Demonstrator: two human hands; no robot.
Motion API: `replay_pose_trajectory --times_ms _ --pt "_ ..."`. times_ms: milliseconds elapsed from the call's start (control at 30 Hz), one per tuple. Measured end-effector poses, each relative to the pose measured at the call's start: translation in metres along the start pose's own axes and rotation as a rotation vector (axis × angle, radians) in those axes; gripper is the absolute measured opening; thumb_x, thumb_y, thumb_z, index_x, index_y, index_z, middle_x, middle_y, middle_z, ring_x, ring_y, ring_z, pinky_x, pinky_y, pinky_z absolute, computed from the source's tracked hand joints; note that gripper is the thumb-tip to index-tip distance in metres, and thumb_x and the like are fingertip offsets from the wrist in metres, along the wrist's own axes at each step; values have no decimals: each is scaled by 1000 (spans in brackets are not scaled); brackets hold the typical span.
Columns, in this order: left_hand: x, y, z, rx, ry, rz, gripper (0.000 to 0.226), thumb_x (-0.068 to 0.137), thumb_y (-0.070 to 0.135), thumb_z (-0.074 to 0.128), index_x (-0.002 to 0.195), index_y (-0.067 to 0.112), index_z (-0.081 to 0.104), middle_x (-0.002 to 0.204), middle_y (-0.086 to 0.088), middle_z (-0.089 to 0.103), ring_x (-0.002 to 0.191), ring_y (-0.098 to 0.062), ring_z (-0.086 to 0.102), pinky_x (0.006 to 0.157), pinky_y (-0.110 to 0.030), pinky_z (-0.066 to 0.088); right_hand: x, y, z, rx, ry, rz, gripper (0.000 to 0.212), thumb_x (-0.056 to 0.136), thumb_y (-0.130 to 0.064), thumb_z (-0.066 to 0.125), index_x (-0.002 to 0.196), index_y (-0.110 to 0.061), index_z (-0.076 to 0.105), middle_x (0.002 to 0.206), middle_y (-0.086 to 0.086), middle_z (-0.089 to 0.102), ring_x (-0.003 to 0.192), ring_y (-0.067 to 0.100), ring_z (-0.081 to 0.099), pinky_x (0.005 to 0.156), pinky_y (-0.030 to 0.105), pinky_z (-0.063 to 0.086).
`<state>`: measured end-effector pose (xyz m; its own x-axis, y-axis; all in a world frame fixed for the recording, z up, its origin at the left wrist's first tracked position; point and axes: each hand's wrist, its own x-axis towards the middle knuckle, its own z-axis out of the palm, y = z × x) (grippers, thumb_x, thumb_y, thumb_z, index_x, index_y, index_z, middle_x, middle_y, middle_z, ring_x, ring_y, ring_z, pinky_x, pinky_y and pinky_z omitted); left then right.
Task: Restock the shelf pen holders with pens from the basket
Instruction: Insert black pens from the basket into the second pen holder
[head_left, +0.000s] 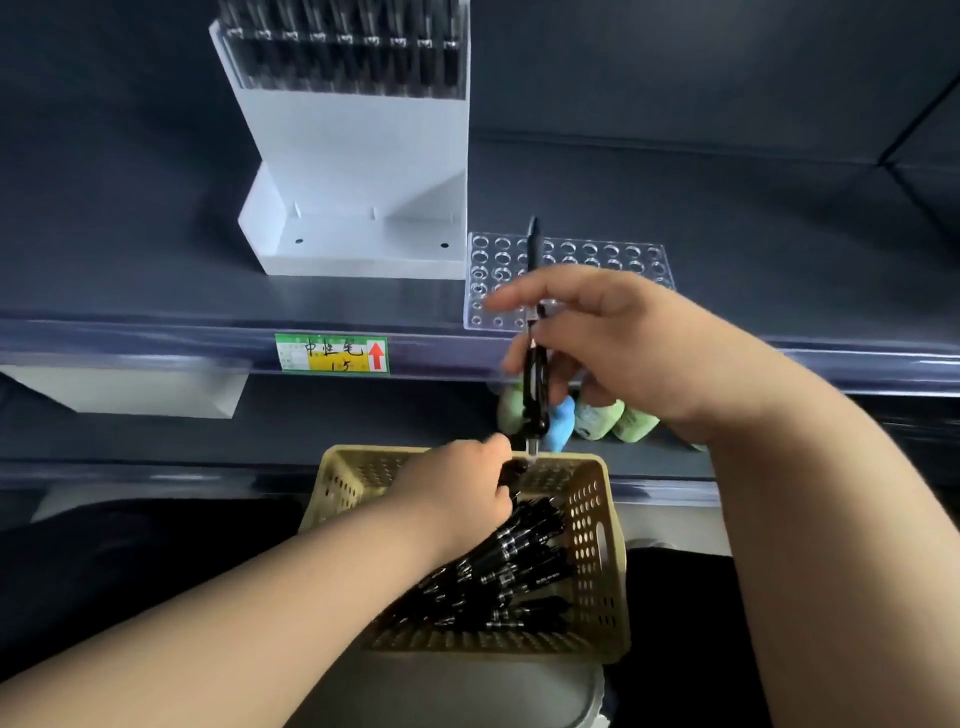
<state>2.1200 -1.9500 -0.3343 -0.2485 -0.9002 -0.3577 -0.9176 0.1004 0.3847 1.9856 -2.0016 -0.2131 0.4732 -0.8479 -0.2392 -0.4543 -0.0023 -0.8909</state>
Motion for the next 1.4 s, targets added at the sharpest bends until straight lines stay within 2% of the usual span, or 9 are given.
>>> replay_pose_trajectory --times_ms 100,233,300,433,500,633,800,1267,1400 --pt "-9 20 -42 -87 136 37 15 91 32 48 105 26 46 82 6 54 74 -15 52 67 -31 45 1 -6 -23 114 152 -66 32 92 0 44 99 -29 58 82 -3 73 58 10 59 46 20 36" --pt "-9 25 -84 -373 441 89 18 85 30 63 102 29 56 88 14 62 80 -3 60 72 -23 52 12 4 -57 -225 420 -121 18 88 -9 55 88 -27 52 65 -7 70 52 2 56 49 14 40" --pt "1 29 -100 -488 560 116 17 83 28 66 91 35 53 86 18 62 80 5 60 73 -14 49 21 13 -70 -277 560 -121 7 92 -19 52 93 -25 56 57 -7 64 47 -1 51 49 11 38" --pt "21 47 -122 -680 703 168 19 84 22 67 92 34 55 89 16 65 84 6 60 72 -4 44 42 31 -86 -260 733 -83 20 95 -33 49 105 -27 64 70 -10 56 60 4 48 56 16 36" --pt "28 56 -127 -732 746 197 18 85 19 67 91 32 56 87 15 67 82 7 61 70 -2 42 52 39 -90 -285 735 -59 23 95 -34 49 107 -24 65 82 1 58 66 7 50 56 13 36" --pt "35 63 -129 -833 785 207 16 85 18 65 91 31 59 86 13 70 81 4 64 73 -7 47 67 51 -95 -317 724 -36 22 96 -31 48 105 -20 65 99 12 64 90 25 63 74 24 44" --pt "36 66 -128 -855 788 207 14 86 19 64 97 26 61 90 12 71 84 3 64 74 -7 47 71 58 -98 -435 711 -29 23 97 -26 48 107 -12 64 103 10 58 81 19 47 57 21 25" --pt "34 70 -118 -882 760 210 16 85 16 65 97 25 62 90 9 71 86 2 65 74 -5 46 72 72 -97 -374 683 73 23 92 -30 56 110 -19 64 93 -7 59 83 8 50 69 18 34" --pt "33 71 -117 -885 765 212 18 84 15 66 95 28 61 89 11 70 84 5 64 72 -2 44 76 75 -94 -372 674 71 21 91 -31 58 106 -17 60 101 0 60 87 15 51 70 20 33"
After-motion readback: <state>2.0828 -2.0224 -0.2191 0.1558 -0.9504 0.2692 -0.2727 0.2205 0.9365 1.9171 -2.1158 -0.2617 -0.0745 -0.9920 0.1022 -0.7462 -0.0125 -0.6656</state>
